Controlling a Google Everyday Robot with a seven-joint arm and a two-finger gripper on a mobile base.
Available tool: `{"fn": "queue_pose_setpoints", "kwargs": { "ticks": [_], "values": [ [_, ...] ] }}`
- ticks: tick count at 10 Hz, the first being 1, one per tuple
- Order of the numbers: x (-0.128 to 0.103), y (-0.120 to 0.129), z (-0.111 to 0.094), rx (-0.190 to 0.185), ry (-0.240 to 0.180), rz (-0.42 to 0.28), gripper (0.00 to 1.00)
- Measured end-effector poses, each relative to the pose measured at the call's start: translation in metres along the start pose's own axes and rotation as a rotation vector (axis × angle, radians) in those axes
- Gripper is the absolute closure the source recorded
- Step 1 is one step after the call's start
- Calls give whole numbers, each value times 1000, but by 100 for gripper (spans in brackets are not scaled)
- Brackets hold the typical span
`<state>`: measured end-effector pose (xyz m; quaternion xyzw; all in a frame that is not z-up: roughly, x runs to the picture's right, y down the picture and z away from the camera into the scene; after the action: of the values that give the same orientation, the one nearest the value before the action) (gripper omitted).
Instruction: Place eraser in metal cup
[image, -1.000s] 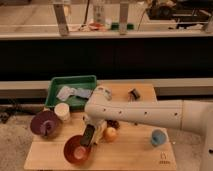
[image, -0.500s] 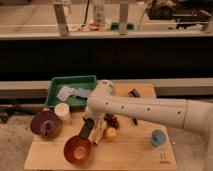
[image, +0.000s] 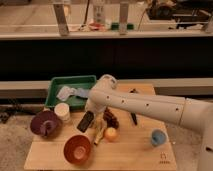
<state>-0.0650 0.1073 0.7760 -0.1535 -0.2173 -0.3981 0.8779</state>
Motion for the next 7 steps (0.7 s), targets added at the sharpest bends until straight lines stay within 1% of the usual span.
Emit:
{"fn": "queue_pose_setpoints", "kwargs": {
  "ticks": [1, 2, 3, 5, 7],
  "values": [
    [9, -1, 2, 3, 11, 74, 100],
    [15, 1, 3, 3, 17, 125, 100],
    [18, 1, 4, 4, 25, 161, 100],
    [27, 3, 8, -2, 44, 255, 100],
    [26, 0, 14, -23, 66, 329, 100]
  ]
}}
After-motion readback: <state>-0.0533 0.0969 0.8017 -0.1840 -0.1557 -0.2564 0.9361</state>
